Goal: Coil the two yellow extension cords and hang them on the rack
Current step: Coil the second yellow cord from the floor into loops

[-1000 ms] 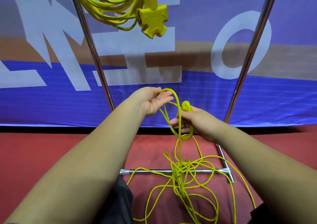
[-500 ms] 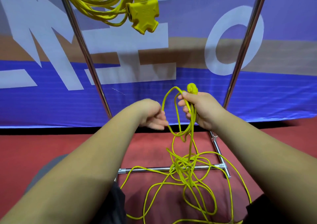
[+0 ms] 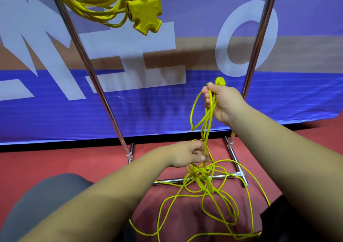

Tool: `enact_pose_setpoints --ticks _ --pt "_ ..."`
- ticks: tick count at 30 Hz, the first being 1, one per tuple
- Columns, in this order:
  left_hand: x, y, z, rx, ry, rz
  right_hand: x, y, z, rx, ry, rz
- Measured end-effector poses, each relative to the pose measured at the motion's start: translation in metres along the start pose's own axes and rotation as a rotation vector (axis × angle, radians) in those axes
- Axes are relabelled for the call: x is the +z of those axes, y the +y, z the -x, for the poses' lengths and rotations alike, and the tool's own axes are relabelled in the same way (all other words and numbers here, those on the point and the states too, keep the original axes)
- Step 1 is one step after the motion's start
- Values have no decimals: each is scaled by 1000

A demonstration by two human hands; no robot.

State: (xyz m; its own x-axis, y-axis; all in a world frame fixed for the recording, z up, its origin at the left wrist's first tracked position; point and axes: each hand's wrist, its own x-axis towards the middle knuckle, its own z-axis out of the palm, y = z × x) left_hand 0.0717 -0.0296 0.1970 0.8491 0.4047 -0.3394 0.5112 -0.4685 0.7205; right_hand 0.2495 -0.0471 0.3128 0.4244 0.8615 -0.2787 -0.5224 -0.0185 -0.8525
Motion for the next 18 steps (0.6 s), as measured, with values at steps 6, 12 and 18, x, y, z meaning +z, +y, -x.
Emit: enact_pose_setpoints --ticks 6,12,18 --pt "-52 19 30 18 -87 45 5 -20 3 -46 0 -72" --pt "-74 24 60 -25 -29 218 3 -24 -1 -20 -16 -88" --pt "-63 41 61 14 71 349 12 -1 2 92 -119 67"
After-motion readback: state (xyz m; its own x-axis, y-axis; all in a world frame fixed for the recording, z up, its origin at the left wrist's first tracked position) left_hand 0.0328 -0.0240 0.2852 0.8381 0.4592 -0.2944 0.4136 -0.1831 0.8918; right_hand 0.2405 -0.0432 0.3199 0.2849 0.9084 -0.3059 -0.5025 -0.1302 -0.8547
